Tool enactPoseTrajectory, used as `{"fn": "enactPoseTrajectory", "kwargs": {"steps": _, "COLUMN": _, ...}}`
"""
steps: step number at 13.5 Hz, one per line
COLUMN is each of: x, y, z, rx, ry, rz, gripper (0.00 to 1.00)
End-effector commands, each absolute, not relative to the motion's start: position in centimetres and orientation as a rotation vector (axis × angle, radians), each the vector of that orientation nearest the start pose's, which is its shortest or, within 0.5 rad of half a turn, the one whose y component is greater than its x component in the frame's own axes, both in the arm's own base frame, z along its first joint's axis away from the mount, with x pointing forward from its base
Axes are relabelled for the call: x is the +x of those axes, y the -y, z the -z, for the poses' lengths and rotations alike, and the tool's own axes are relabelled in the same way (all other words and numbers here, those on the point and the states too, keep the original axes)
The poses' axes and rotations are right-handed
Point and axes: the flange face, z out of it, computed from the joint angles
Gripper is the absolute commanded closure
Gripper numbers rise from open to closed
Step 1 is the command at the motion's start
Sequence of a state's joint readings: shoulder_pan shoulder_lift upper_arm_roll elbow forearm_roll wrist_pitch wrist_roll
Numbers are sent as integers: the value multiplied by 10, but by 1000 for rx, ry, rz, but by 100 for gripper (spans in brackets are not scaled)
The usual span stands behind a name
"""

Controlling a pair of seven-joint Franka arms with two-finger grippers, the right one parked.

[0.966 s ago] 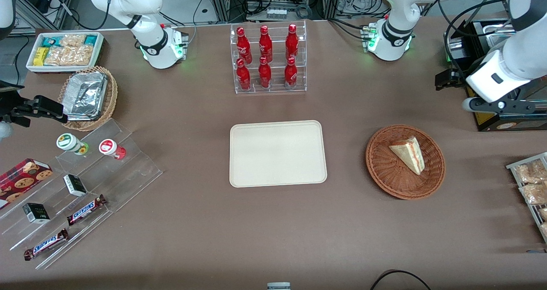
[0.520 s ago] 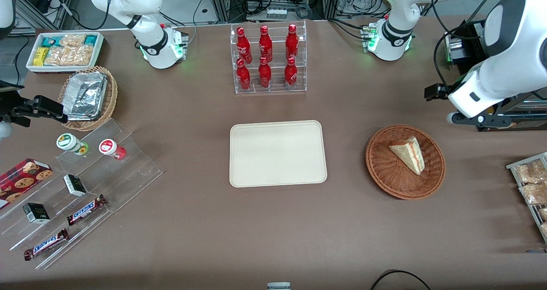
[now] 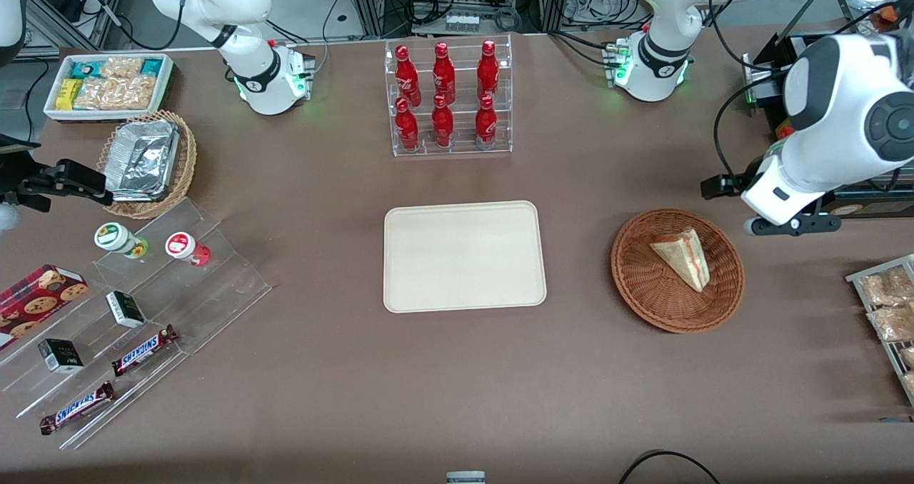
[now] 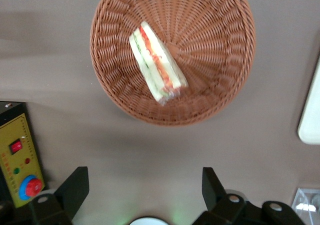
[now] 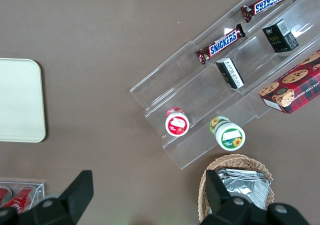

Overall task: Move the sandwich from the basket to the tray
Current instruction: 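Move the left gripper down over the sandwich in the wicker basket, then lower the left gripper and close it on the wrapped sandwich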

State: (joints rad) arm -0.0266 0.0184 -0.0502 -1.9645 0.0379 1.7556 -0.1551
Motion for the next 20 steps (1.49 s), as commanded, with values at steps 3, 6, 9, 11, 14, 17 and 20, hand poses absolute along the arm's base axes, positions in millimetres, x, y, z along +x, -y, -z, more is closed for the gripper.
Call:
{"fn": "enactPoseTrajectory", "kwargs": {"steps": 3, "x": 550, "y": 27, "z": -413, "rx": -3036, "ry": 396, "rz": -218, "gripper": 0}}
{"fn": "enactPoseTrajectory", "kwargs": {"steps": 6, "x": 565, "y": 29, "z": -389, "rx": -3040, "ry": 502, "rz": -147, "gripper": 0}}
{"fn": "enactPoseTrajectory", "kwargs": {"steps": 9, "x": 575, "y": 31, "z": -366, "rx": -3025, "ry": 672, "rz": -69, "gripper": 0}}
{"fn": "enactPoseTrajectory", "kwargs": {"steps": 11, "x": 577, "y": 32, "z": -351, "rx": -3031, "ry": 709, "rz": -83, "gripper": 0}}
{"fn": "enactPoseTrajectory", "kwargs": {"steps": 14, "x": 571, "y": 33, "z": -326, "rx": -3043, "ry": 804, "rz": -67, "gripper": 0}}
{"fn": "enactPoseTrajectory", "kwargs": {"steps": 17, "x": 552, "y": 32, "z": -296, "rx": -3041, "ry": 827, "rz": -51, "gripper": 0}}
{"fn": "enactPoseTrajectory", "kwargs": {"steps": 20, "x": 540, "y": 31, "z": -284, "rx": -3027, "ry": 851, "rz": -75, "gripper": 0}}
